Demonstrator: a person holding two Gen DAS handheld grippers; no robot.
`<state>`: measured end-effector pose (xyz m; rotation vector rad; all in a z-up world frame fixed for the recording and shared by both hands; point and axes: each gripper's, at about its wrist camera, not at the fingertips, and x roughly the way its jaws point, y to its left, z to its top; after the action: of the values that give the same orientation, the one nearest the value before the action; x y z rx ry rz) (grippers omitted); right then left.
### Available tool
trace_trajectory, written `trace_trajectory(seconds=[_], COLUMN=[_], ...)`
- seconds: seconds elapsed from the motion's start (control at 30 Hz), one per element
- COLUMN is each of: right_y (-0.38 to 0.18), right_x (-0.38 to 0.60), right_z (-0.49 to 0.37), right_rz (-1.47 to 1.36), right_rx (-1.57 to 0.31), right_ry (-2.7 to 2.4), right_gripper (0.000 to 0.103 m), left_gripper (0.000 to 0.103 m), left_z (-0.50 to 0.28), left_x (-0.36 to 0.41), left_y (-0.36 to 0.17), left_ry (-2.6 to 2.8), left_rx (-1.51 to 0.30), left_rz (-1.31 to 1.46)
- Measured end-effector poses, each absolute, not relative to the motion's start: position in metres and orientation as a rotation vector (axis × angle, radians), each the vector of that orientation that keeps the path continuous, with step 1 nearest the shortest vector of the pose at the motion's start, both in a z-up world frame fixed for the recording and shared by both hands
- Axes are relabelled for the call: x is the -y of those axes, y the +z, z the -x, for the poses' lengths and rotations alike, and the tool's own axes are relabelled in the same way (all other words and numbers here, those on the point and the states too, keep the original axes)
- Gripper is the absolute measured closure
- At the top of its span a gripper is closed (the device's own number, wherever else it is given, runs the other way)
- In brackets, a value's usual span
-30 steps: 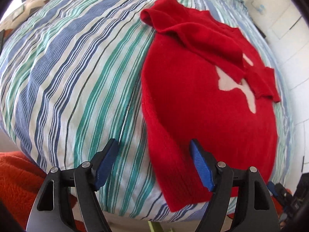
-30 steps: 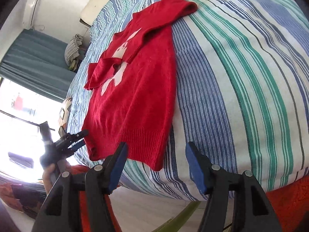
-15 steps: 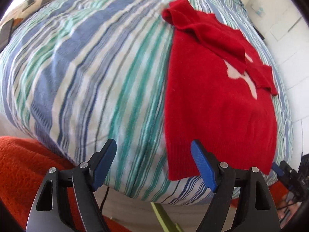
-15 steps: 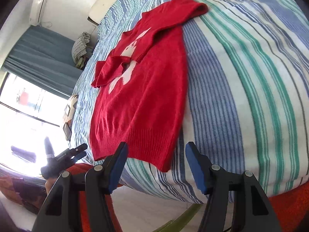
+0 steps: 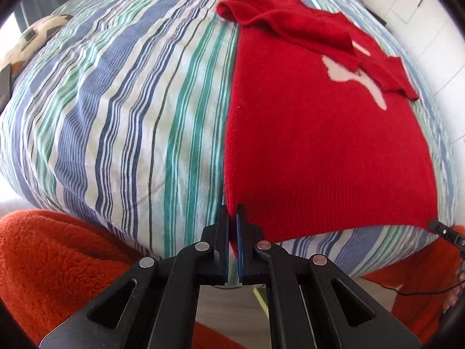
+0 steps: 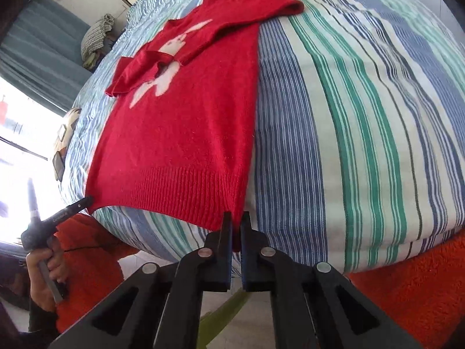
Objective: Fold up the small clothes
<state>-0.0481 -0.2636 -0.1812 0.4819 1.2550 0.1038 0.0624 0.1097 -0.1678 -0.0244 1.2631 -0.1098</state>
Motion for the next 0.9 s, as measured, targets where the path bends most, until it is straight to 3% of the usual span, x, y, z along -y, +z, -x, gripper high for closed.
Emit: trace_trajectory(seconds=[0.17,0.9], right_y=[-0.21,-0.208], right_x=[0.266,0.267], right_z=[0.035,0.039], right_rz=[-0.501,-0.536], right_rx=[-1.303,-1.269], right_ry=[0.077,0.081], right_gripper=[0.099,0.096], left_gripper=[0.101,0.098], left_z=[-0.068,-0.062], left_x=[-0.084,-0.084], left_y=[-0.188,-0.192], left_ry=[-0.068,-0.047], left_rx=[-1.281,-1.236], left_rz=[-0.154,-0.161])
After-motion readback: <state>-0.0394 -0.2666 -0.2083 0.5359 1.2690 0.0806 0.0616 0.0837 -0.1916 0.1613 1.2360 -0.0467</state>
